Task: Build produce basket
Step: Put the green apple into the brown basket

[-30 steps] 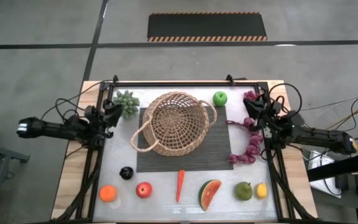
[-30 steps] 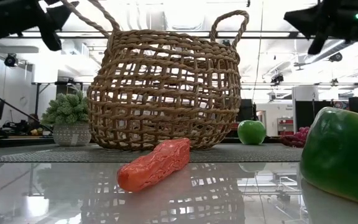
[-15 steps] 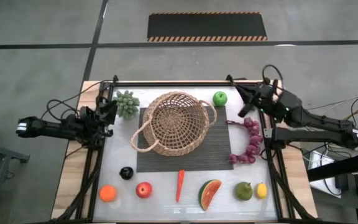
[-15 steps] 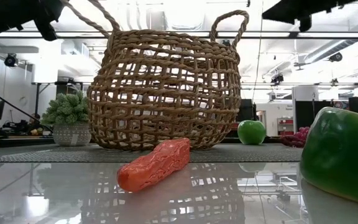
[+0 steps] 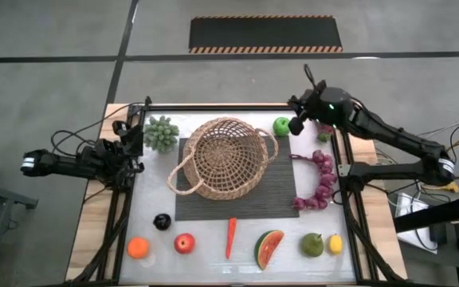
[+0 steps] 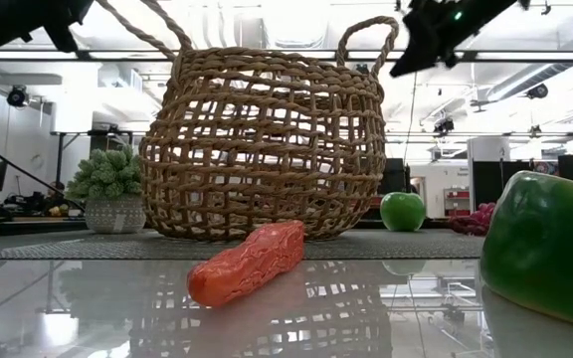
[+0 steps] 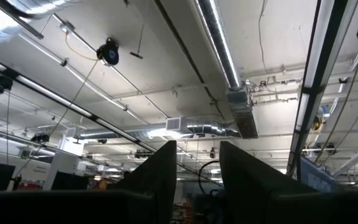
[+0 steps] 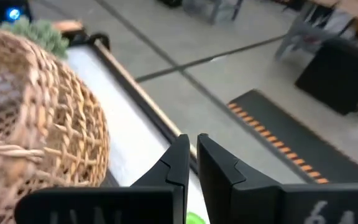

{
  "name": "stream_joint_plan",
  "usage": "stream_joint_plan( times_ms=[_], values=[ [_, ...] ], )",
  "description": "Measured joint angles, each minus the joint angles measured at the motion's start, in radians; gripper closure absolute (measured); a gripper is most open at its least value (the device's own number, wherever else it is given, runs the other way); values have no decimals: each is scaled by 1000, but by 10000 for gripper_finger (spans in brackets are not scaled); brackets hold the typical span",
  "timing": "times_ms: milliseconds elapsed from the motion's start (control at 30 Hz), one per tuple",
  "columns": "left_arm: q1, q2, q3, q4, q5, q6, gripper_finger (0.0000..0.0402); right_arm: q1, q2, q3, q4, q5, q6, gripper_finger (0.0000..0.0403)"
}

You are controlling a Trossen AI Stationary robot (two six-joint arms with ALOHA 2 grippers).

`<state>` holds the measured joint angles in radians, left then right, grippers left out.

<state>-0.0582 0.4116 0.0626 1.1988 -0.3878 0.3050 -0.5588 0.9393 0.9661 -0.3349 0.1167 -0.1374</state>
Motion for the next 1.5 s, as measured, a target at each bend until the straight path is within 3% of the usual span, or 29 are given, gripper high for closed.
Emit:
stream_joint_plan(
  times_ms=[400,633,767,1067,1200,1333,1500],
  values=[
    [0,-23,0,4,-41,49,297,-314,151,-8,-7,-379,-126,381],
    [0,-34,-3,1,-41,51,297,-388,196,-38,-13,-503,-162,367],
    [0,-35,-3,0,-42,51,297,-389,215,-38,-48,-510,-170,321],
    [0,-35,-4,-3,-44,51,297,-360,267,-38,-140,-506,-186,151],
    [0,-35,-4,-4,-44,51,297,-336,306,-40,-150,-485,-204,94],
    [0,-34,-7,-5,-44,51,297,-324,350,-46,-153,-474,-241,71],
    [0,-35,-12,-4,-44,51,297,-324,415,-48,-147,-371,-260,74]
  ],
)
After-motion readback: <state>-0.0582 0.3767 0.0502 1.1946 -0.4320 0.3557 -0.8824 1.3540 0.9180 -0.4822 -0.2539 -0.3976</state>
